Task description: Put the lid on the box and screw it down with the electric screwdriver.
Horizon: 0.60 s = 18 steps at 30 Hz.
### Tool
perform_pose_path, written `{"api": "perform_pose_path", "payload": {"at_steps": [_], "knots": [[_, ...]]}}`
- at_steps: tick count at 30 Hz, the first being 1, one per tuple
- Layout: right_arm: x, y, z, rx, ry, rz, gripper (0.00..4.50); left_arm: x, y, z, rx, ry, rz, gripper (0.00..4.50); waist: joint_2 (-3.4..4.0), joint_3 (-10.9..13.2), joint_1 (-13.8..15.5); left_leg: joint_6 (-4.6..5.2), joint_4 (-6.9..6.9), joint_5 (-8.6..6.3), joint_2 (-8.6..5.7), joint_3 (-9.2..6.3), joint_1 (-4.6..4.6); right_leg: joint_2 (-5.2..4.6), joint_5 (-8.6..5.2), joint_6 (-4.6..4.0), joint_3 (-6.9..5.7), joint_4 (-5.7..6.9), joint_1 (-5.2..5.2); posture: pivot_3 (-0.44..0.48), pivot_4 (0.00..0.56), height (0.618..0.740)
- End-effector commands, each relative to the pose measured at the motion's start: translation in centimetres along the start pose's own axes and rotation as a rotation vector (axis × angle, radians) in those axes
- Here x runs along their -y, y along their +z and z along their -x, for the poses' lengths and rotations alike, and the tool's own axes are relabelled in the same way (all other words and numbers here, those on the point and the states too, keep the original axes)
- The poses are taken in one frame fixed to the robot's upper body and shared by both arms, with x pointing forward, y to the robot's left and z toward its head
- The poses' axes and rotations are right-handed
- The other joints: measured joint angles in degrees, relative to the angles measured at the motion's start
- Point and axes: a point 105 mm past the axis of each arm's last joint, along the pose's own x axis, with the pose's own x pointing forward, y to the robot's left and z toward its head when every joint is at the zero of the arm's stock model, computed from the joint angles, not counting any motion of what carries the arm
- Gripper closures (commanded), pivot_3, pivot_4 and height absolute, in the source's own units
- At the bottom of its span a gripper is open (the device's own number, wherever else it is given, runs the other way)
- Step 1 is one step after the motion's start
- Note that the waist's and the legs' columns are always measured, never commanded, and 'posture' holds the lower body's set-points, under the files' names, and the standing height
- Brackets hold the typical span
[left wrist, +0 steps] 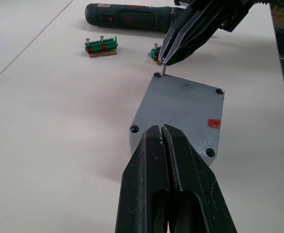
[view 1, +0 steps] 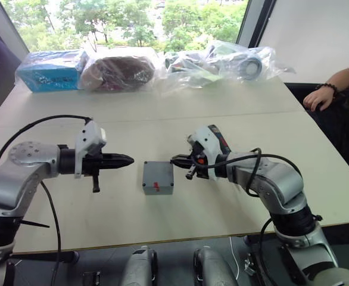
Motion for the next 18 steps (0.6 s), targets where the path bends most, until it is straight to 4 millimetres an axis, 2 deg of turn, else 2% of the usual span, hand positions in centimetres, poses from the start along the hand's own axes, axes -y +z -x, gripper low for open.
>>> {"api": "perform_pose_path", "payload": {"at_steps": [1, 9, 18], "knots": [[0.04, 0.49, 0.14, 0.025, -0.008, 0.028, 4.44, 0.38, 1.03, -0.05, 0.023, -0.025, -0.039, 4.5, 0.0, 0.0, 0.01, 0.0, 0.0, 0.0, 0.0, 0.0, 0.0, 0.0, 0.0, 0.0, 0.0, 0.0, 0.0, 0.0, 0.15, 0.74], [-0.03, 1.1, 0.27, 0.044, 0.001, 0.039, 4.44, 0.69, 1.14, -0.04, 0.025, -0.041, -0.037, 4.5, 0.0, 0.0, 0.01, 0.0, 0.0, 0.0, 0.0, 0.0, 0.0, 0.0, 0.0, 0.0, 0.0, 0.0, 0.0, 0.0, 0.15, 0.74], [-0.06, 0.8, -0.24, 0.035, 0.015, 0.039, 4.44, 0.75, 1.51, -0.29, 0.044, -0.048, -0.041, 4.5, 0.0, 0.0, 0.01, 0.0, 0.0, 0.0, 0.0, 0.0, 0.0, 0.0, 0.0, 0.0, 0.0, 0.0, 0.0, 0.0, 0.15, 0.74]]}}
